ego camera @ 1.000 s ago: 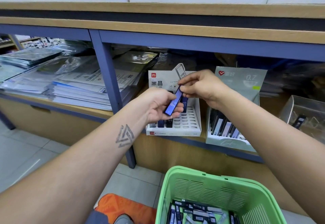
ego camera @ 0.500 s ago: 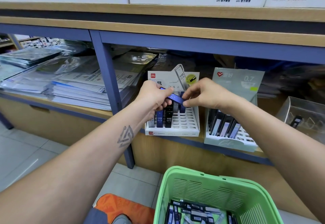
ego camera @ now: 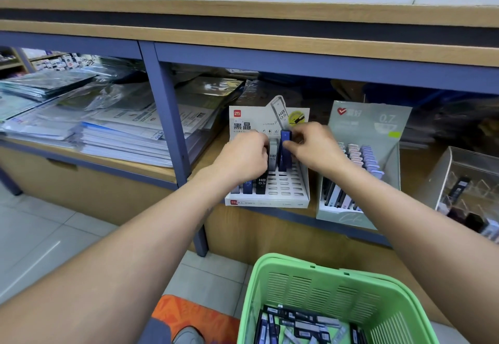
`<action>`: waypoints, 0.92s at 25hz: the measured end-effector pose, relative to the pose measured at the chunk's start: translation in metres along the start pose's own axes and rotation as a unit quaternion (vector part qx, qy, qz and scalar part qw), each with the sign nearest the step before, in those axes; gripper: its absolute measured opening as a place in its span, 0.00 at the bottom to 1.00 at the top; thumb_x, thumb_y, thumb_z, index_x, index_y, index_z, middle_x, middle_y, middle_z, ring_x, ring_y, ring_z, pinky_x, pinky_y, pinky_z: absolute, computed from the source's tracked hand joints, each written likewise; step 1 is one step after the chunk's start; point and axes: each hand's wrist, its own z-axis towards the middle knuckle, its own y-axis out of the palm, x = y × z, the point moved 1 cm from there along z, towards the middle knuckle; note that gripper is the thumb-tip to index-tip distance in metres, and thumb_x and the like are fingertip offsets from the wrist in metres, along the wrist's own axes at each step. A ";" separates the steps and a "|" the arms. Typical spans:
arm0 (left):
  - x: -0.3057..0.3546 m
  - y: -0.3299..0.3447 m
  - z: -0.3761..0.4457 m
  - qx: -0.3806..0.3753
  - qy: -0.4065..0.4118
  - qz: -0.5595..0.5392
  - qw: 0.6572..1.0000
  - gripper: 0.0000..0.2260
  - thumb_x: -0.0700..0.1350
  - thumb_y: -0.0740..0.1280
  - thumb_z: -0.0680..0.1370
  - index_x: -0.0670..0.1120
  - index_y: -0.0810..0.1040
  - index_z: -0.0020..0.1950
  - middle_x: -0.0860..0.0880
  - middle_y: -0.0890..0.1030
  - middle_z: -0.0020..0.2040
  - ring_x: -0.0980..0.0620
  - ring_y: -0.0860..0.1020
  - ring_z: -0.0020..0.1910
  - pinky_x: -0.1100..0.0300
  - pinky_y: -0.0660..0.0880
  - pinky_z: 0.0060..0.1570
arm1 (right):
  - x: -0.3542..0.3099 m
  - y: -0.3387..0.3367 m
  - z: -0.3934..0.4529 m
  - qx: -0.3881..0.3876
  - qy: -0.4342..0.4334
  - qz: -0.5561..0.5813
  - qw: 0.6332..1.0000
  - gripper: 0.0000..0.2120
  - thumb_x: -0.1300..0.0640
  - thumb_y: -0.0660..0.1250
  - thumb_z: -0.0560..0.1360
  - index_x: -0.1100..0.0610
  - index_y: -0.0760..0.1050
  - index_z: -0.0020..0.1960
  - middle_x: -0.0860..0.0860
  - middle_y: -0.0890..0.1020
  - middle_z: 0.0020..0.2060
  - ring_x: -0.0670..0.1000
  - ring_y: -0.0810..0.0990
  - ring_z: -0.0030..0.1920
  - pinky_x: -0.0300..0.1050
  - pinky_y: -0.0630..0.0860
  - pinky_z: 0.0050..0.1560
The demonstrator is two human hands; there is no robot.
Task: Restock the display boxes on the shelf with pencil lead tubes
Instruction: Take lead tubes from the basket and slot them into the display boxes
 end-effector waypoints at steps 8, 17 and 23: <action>-0.018 0.036 0.007 -0.097 0.060 0.099 0.989 0.13 0.41 0.57 0.82 0.39 0.74 0.63 0.41 0.73 0.67 0.41 0.71 0.69 0.46 0.70 0.67 | 0.013 0.027 -0.004 -0.029 -0.009 -0.007 1.000 0.10 0.59 0.61 0.81 0.49 0.68 0.60 0.59 0.82 0.46 0.62 0.84 0.44 0.60 0.82 0.47; -0.018 0.037 0.009 -0.096 0.054 0.097 0.989 0.09 0.42 0.58 0.81 0.41 0.74 0.58 0.43 0.75 0.62 0.41 0.74 0.64 0.45 0.73 0.63 | 0.008 0.026 -0.002 -0.042 0.004 0.017 0.999 0.03 0.60 0.62 0.81 0.54 0.74 0.52 0.58 0.82 0.46 0.60 0.83 0.45 0.58 0.81 0.51; -0.018 0.037 0.009 -0.097 0.055 0.100 0.989 0.09 0.42 0.57 0.81 0.42 0.74 0.57 0.44 0.75 0.62 0.41 0.74 0.64 0.45 0.73 0.63 | 0.002 0.022 0.003 0.006 -0.013 -0.088 0.996 0.08 0.64 0.64 0.78 0.56 0.75 0.56 0.58 0.81 0.48 0.63 0.80 0.48 0.54 0.79 0.47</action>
